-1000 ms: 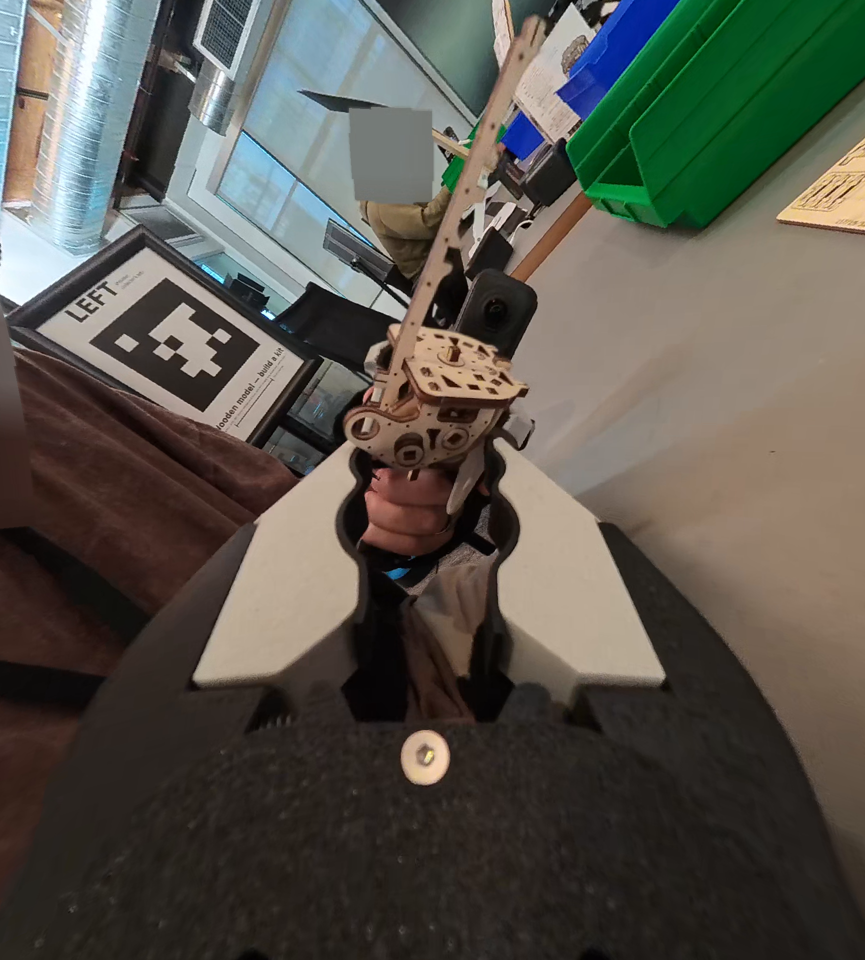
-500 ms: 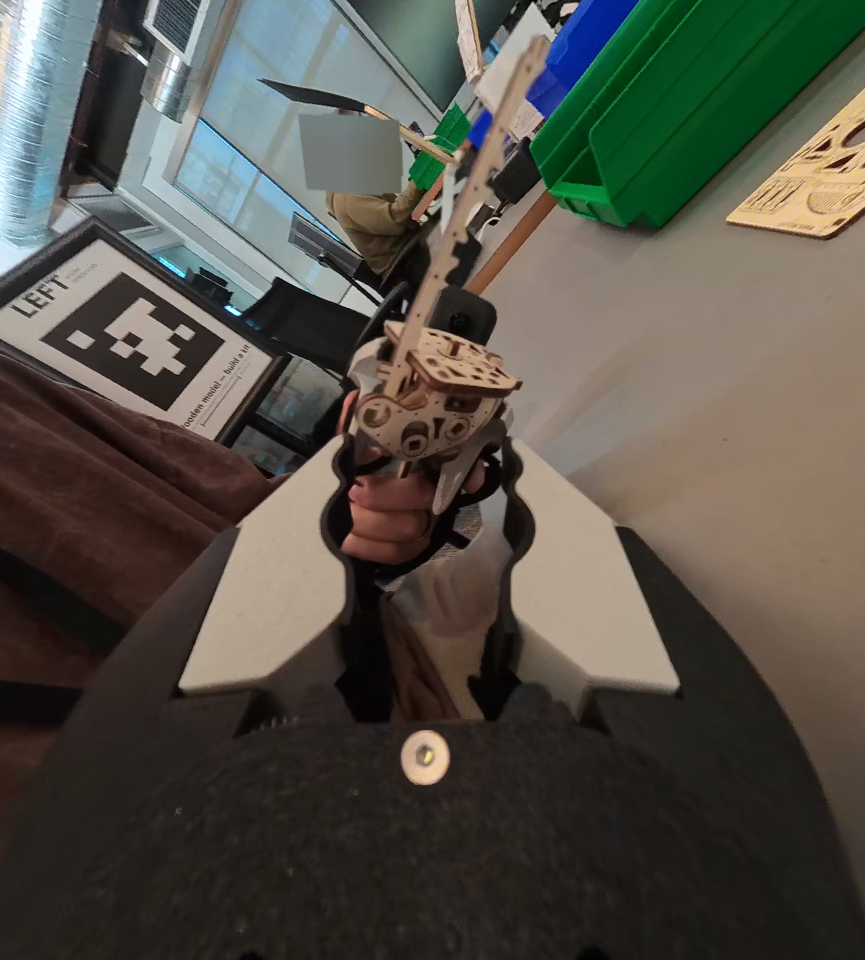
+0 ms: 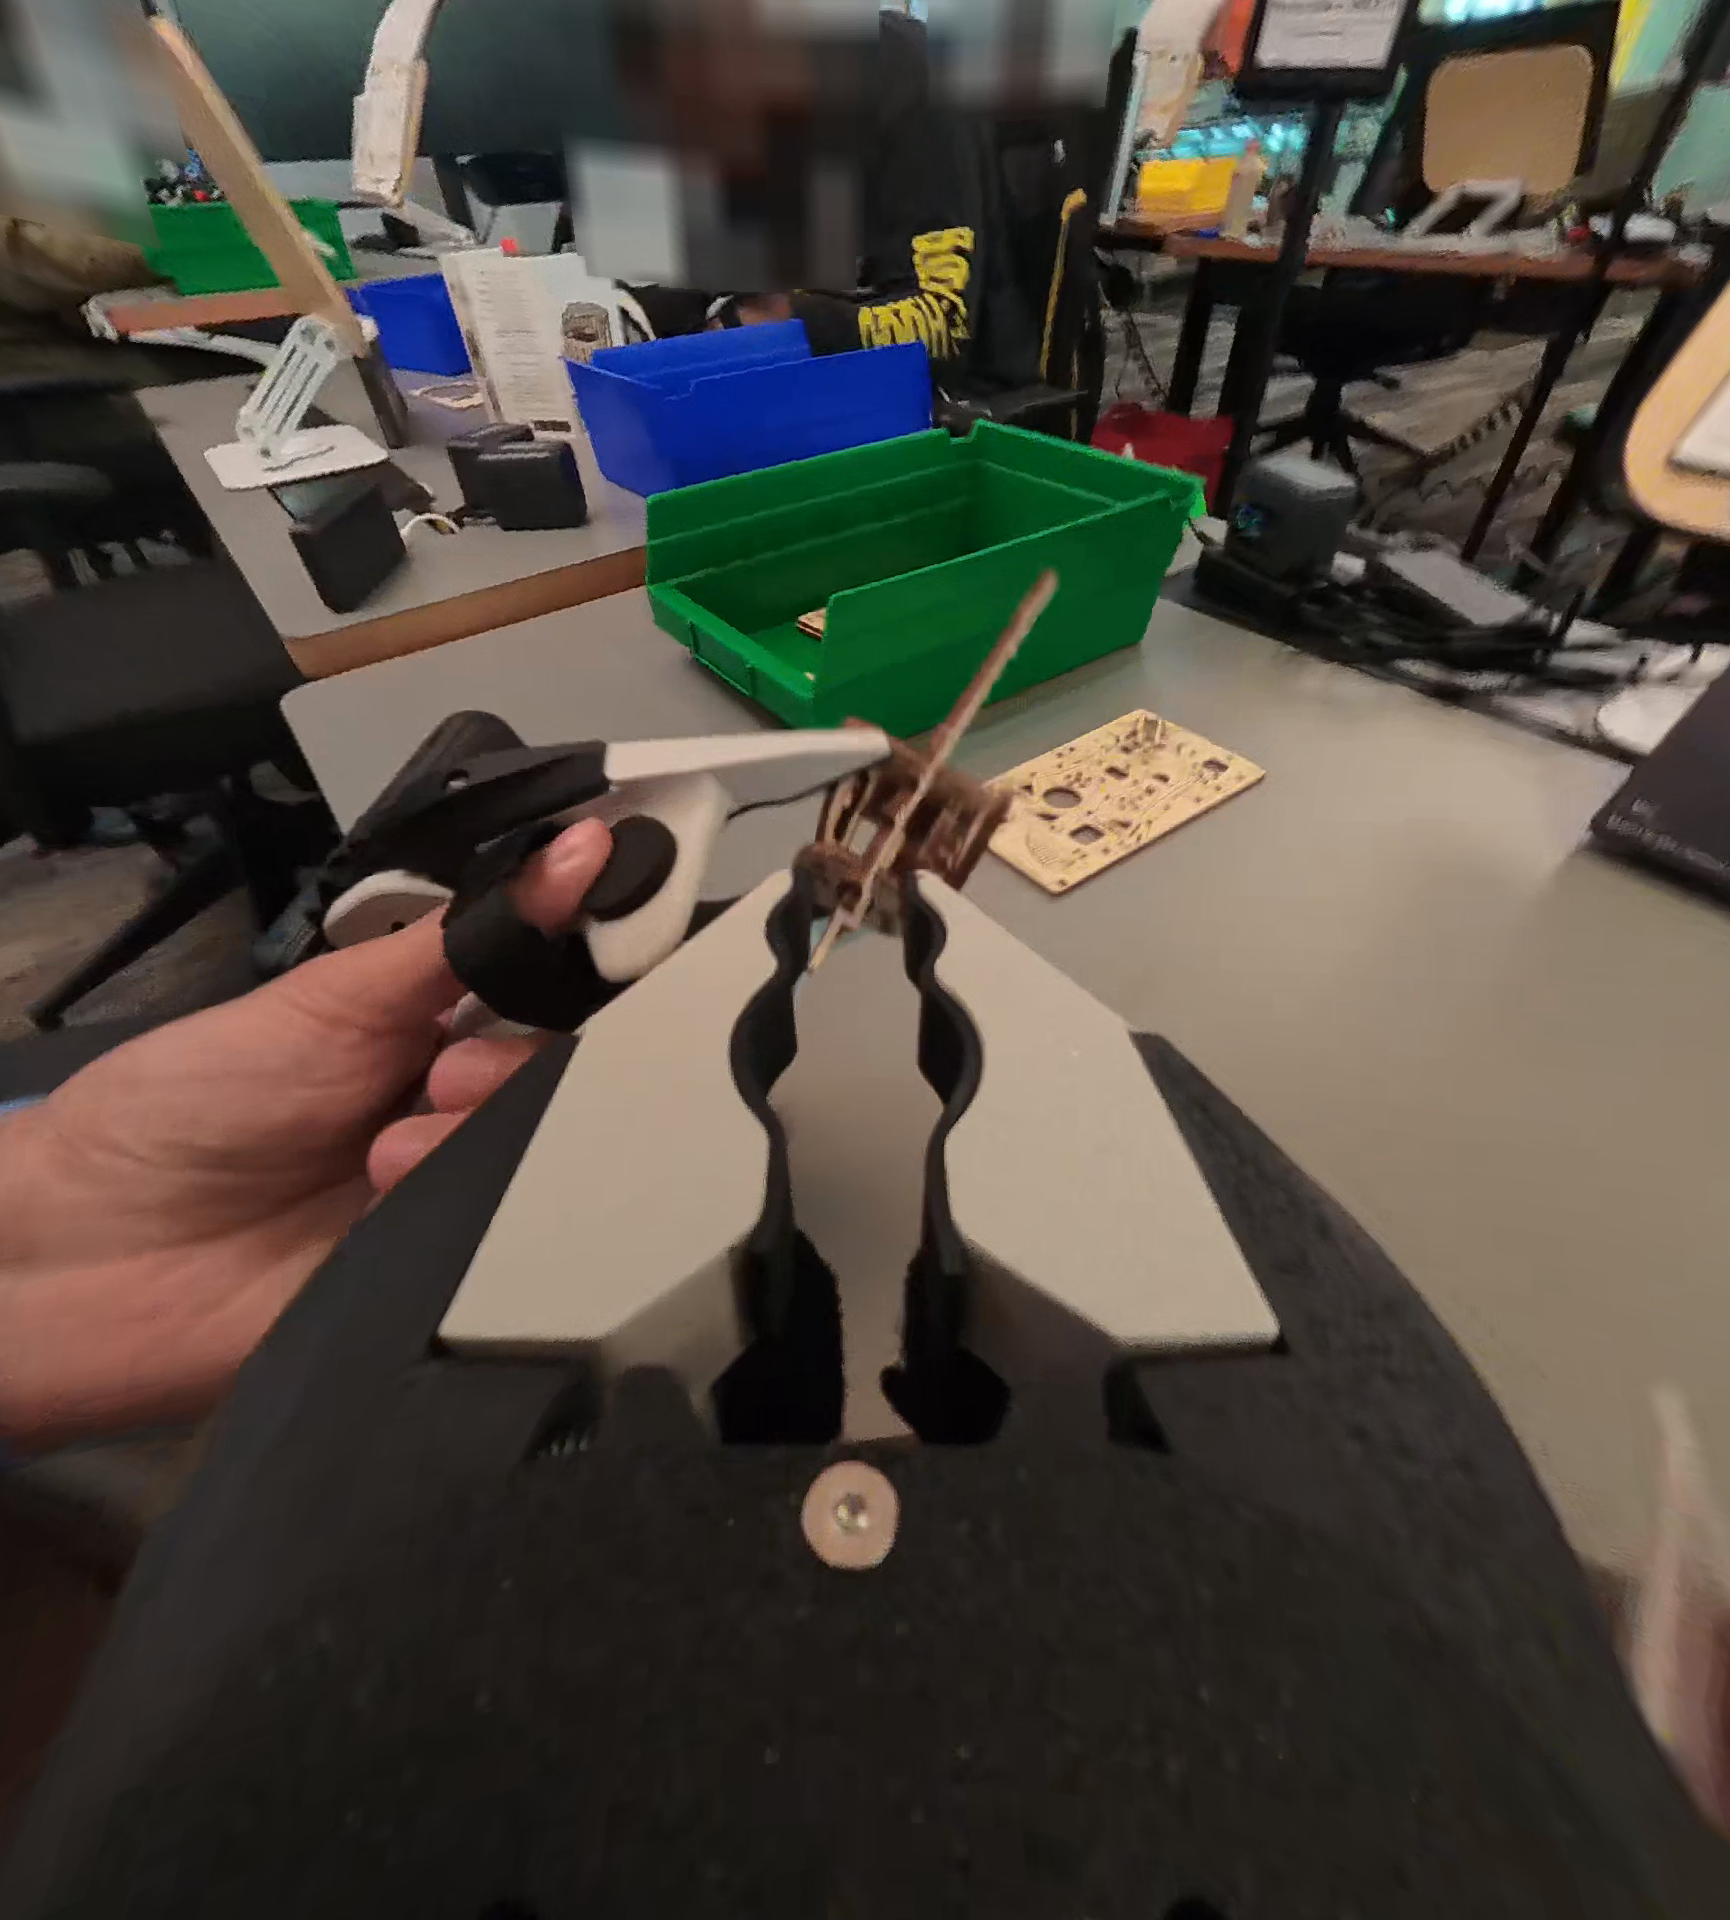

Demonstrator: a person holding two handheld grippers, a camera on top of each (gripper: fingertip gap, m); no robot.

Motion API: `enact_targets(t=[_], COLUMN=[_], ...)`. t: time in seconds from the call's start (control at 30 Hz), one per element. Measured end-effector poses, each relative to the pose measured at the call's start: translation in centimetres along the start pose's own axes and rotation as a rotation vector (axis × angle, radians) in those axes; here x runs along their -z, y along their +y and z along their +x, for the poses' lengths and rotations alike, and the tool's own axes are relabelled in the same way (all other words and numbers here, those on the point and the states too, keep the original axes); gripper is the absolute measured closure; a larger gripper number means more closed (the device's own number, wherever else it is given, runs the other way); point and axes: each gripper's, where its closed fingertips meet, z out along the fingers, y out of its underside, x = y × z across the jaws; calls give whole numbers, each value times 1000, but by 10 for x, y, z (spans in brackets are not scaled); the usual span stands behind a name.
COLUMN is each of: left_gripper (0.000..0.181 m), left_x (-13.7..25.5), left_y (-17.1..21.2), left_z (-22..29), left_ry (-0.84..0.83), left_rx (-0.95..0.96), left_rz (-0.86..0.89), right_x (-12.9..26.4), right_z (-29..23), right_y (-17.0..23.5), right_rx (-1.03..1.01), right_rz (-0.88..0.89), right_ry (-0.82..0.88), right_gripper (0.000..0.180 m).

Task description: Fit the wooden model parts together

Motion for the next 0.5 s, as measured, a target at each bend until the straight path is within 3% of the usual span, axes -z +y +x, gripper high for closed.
enact_targets(t=[0.33, 0.5], left_gripper=[140, 140], left_x=[8, 11], left_y=[4, 4], left_z=[32, 36], left_ry=[-23, -13], left_rx=[-317, -319], left_rz=[-47, -51], right_x=[-8, -10], right_z=[-16, -19], right_y=[-10, -12], right_rx=[-240, -230], right_rz=[63, 53], right_ry=[-82, -84], right_gripper=[168, 175])
